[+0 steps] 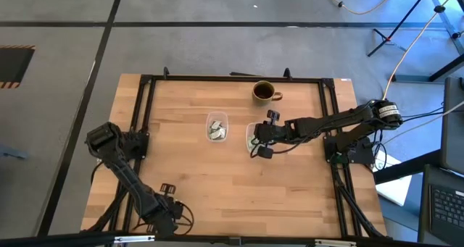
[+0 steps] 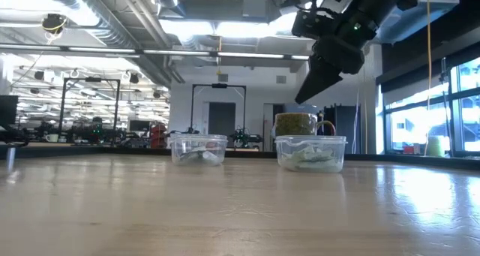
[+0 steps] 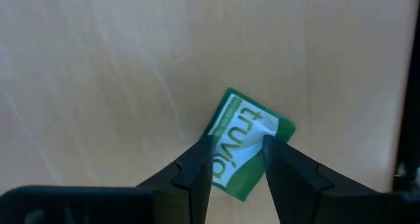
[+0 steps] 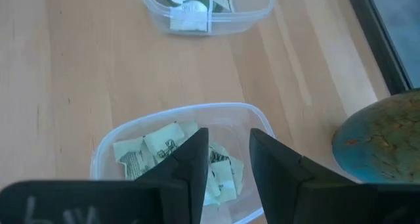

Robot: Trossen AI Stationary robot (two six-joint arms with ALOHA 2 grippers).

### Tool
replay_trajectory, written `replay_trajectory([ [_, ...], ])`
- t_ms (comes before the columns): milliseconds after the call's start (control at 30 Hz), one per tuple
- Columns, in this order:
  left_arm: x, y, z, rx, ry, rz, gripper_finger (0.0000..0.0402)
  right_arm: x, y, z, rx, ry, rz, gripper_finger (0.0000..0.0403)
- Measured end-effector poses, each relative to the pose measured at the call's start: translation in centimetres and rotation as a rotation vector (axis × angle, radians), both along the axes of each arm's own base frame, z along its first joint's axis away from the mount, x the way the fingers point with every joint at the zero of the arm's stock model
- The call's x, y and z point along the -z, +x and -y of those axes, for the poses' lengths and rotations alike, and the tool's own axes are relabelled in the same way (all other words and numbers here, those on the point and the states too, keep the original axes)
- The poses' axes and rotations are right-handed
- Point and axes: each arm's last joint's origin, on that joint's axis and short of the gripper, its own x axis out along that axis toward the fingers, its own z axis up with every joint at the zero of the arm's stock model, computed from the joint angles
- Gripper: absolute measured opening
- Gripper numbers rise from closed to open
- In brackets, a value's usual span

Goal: Pick and place items into bin
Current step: Put the truvia packet into the left transparent bin

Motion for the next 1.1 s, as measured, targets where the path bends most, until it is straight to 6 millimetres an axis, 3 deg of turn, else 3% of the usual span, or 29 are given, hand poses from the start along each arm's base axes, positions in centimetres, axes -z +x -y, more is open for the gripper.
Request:
replay_trajectory([
  [167,0.9,-0.1,0.3,0.008,0.022,-0.031,0.0121,0.0,0.0,0.0,-0.001,0.0,0.005,0.0115],
  [567,1.0,0.0,0.2,0.02,0.015,-0.035,0.0054,0.0,0.0,0.0,-0.005,-0.003,0.001,0.0115],
  [900,-1.3,1.2,-1.5,-0.04,-0.016,0.026,0.0032,0.0,0.0,0.0,-0.022,-0.017,-0.012,0.0115],
  [1100,-4.0,3.3,-4.3,-0.074,-0.018,0.149,0.0033,0.0,0.0,0.0,-0.036,-0.028,-0.02,0.0115],
])
